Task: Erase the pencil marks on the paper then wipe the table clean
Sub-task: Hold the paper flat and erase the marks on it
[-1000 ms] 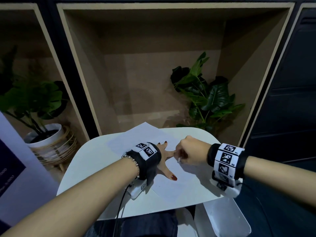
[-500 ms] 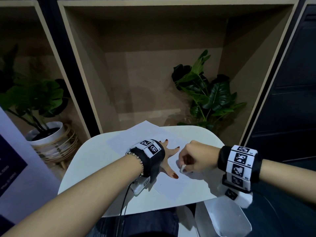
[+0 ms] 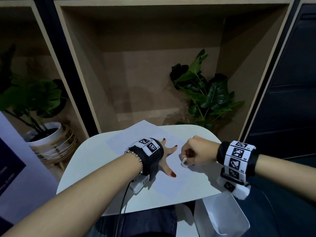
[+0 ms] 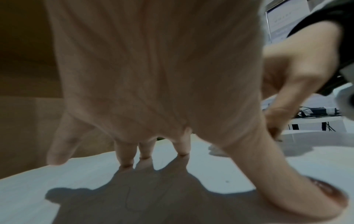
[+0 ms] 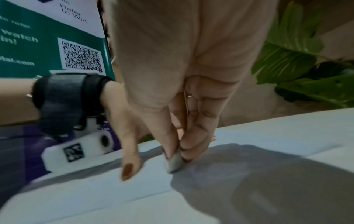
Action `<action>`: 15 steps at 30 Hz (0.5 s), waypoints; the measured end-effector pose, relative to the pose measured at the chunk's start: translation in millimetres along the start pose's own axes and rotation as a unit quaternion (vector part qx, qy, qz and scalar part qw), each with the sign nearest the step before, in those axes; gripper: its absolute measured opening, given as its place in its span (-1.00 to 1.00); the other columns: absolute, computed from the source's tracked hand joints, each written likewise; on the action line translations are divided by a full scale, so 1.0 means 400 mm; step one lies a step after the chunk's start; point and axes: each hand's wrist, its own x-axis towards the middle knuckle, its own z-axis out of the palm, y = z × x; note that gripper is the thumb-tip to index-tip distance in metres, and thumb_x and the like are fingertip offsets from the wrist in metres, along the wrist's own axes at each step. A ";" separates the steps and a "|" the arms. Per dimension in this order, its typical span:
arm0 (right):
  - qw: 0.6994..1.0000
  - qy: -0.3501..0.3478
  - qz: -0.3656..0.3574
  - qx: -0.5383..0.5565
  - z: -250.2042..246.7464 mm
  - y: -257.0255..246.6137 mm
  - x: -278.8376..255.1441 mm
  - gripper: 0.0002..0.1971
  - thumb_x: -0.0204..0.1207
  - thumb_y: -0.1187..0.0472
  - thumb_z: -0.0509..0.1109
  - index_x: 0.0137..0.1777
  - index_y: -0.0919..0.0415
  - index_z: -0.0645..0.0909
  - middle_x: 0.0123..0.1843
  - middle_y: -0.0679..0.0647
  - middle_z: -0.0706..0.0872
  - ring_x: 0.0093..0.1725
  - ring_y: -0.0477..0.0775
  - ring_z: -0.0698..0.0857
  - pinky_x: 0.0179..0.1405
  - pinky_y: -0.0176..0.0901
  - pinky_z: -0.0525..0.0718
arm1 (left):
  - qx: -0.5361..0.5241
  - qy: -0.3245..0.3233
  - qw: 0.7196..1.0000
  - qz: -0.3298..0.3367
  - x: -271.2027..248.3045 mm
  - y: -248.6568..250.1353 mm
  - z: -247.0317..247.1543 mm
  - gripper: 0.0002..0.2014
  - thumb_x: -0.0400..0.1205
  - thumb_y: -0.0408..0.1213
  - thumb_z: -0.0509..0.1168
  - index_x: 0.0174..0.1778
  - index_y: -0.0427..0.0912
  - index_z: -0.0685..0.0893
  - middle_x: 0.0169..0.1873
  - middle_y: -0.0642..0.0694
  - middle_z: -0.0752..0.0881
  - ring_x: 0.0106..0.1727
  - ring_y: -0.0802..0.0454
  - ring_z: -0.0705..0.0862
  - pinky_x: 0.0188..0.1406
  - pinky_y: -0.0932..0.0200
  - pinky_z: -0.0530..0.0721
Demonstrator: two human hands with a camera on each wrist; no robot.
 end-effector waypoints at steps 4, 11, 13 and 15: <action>0.998 0.037 0.042 -0.039 -0.013 0.026 0.014 -0.91 0.51 0.13 0.49 -0.12 0.13 0.76 -0.28 -0.03 0.68 -0.19 0.02 0.59 -0.18 -0.23 0.46 | -0.001 0.001 1.000 0.000 0.004 0.003 -0.003 0.25 0.23 0.58 0.35 0.62 0.37 -0.35 0.70 -0.24 -0.27 0.70 -0.37 0.07 0.48 -0.38 0.33; 1.000 -0.008 -0.009 -0.001 0.001 -0.004 -0.010 -0.94 0.48 0.13 0.52 -0.16 0.09 0.74 -0.36 -0.19 0.65 -0.34 -0.22 0.59 -0.30 -0.47 0.45 | 0.012 0.016 1.000 -0.004 0.021 -0.006 0.017 0.35 0.09 0.59 0.43 0.54 0.46 -0.42 0.71 -0.23 -0.23 0.70 -0.33 0.11 0.47 -0.32 0.35; 0.999 0.016 0.021 -0.033 -0.015 0.026 0.003 -0.92 0.50 0.13 0.49 -0.12 0.13 0.76 -0.29 -0.07 0.66 -0.24 -0.09 0.58 -0.23 -0.32 0.47 | 0.014 0.012 1.000 -0.001 0.022 -0.005 0.012 0.33 0.10 0.60 0.42 0.54 0.46 -0.41 0.71 -0.22 -0.25 0.70 -0.34 0.12 0.46 -0.32 0.37; 0.997 0.035 0.049 -0.056 -0.017 0.043 0.012 -0.88 0.53 0.13 0.46 -0.08 0.16 0.75 -0.23 0.01 0.67 -0.13 0.05 0.58 -0.15 -0.21 0.49 | 0.009 0.008 1.000 0.000 0.022 -0.004 0.011 0.32 0.12 0.60 0.41 0.55 0.46 -0.41 0.71 -0.20 -0.26 0.69 -0.34 0.12 0.45 -0.33 0.37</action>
